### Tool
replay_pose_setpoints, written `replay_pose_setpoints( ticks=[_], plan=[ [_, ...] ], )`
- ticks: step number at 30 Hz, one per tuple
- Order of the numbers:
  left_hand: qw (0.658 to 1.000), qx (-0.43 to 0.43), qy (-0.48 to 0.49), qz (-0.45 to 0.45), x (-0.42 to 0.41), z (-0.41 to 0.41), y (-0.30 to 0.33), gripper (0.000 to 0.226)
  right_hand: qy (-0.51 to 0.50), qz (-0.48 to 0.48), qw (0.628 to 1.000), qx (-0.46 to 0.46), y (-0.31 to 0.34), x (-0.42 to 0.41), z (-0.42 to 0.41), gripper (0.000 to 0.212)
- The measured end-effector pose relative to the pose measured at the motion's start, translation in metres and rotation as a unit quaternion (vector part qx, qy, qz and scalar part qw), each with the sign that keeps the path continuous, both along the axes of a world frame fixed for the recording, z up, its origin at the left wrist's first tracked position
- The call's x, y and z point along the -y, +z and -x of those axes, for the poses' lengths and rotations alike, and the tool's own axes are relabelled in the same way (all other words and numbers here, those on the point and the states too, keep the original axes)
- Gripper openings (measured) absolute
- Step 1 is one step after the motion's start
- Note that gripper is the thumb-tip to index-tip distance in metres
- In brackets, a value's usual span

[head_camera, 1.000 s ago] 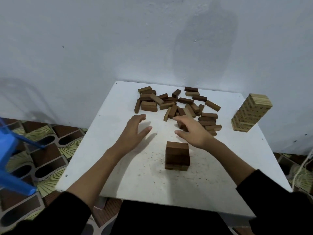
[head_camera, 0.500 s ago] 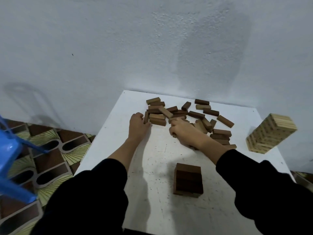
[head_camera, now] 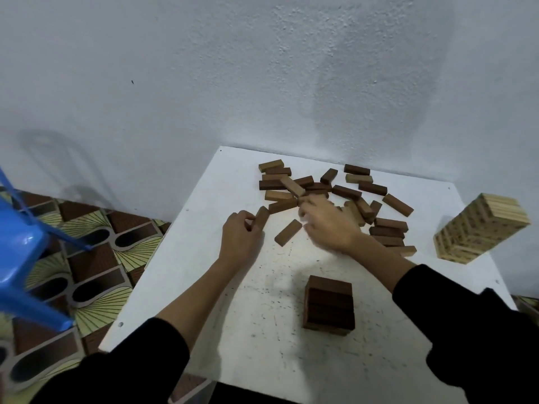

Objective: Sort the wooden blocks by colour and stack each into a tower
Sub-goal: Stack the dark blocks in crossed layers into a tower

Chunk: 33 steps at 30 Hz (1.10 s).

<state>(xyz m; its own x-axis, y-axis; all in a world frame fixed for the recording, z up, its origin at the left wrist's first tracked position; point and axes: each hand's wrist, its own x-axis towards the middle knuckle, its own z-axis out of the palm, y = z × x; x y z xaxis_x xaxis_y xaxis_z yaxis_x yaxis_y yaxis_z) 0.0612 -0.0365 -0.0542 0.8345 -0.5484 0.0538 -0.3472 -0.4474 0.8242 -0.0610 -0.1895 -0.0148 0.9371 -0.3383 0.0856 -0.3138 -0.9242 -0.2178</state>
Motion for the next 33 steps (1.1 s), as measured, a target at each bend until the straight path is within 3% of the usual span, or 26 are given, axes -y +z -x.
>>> replay_pose_setpoints(
  ticks=[3, 5, 7, 10, 14, 18, 22, 28, 33],
  plan=[
    [1.000, 0.017, -0.009, -0.022, -0.007, 0.007, -0.006, 0.011, -0.106, 0.040, 0.989, -0.091, 0.005, 0.018, 0.004, 0.061],
    [1.000, 0.009, -0.014, -0.005, -0.009, 0.012, -0.008, 0.011, -0.125, 0.003, 0.983, -0.131, 0.005, 0.024, 0.006, 0.068],
    [1.000, 0.003, -0.024, 0.016, -0.009, 0.017, -0.007, 0.012, -0.123, -0.029, 0.983, -0.132, 0.004, 0.027, 0.008, 0.064],
    [0.996, -0.008, -0.087, 0.014, -0.005, 0.024, -0.006, 0.033, -0.114, -0.014, 0.988, -0.103, 0.006, 0.024, 0.008, 0.061],
    [0.987, 0.075, -0.141, -0.033, 0.006, 0.029, -0.007, 0.049, -0.060, -0.010, 0.995, -0.085, 0.012, 0.007, 0.006, 0.057],
    [0.976, 0.159, -0.148, -0.036, 0.015, 0.031, -0.016, 0.026, -0.016, -0.083, 0.985, -0.148, 0.005, -0.009, 0.001, 0.057],
    [0.988, 0.090, -0.124, 0.020, 0.012, 0.036, -0.019, 0.023, -0.016, -0.092, 0.987, -0.133, 0.000, -0.016, -0.004, 0.065],
    [0.979, 0.076, -0.187, -0.018, -0.001, 0.031, -0.015, 0.063, -0.015, -0.148, 0.983, -0.110, -0.001, -0.020, -0.008, 0.059],
    [0.983, 0.113, -0.142, -0.040, -0.003, 0.028, -0.022, 0.089, -0.050, -0.200, 0.977, -0.059, -0.004, -0.022, -0.007, 0.049]
  ],
)
